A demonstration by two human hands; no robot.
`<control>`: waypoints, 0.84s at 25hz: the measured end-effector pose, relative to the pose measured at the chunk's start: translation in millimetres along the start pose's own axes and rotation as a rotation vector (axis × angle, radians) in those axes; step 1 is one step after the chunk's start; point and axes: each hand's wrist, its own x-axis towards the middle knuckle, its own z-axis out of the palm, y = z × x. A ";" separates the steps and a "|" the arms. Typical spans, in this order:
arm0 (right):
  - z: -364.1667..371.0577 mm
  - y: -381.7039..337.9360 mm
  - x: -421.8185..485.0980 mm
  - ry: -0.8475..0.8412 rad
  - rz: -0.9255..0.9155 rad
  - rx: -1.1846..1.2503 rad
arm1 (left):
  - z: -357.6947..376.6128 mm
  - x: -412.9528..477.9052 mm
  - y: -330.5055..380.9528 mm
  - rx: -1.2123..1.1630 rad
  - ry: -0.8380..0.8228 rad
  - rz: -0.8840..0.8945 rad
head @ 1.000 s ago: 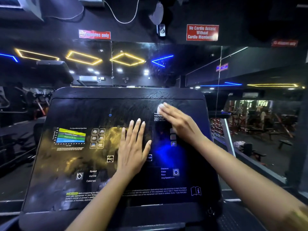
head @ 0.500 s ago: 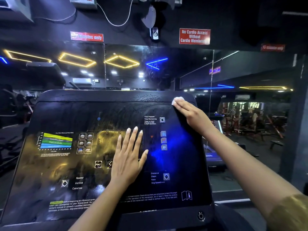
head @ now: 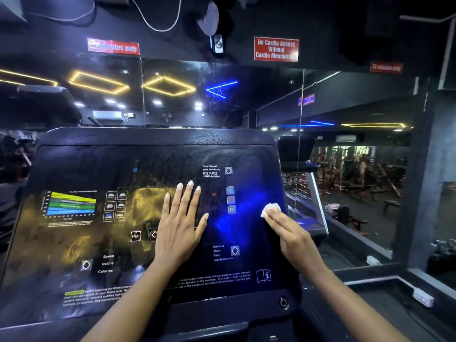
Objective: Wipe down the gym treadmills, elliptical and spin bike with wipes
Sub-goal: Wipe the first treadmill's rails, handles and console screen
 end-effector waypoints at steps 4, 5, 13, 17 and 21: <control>-11.1 12.4 79.5 0.163 0.110 0.021 | 1.2 -1.4 -0.3 -0.002 0.007 0.000; -11.4 21.1 109.0 0.190 0.149 0.003 | 1.5 -1.1 -0.2 0.001 0.007 -0.001; 17.5 -9.8 84.1 0.053 -0.006 0.002 | 2.7 -1.5 -1.1 0.010 0.003 -0.006; 6.8 -34.4 25.1 0.043 -0.167 0.046 | 2.6 -0.8 -0.5 0.020 0.013 0.005; -8.8 1.8 107.5 0.203 0.025 0.035 | 2.8 -1.2 0.0 0.018 0.030 0.002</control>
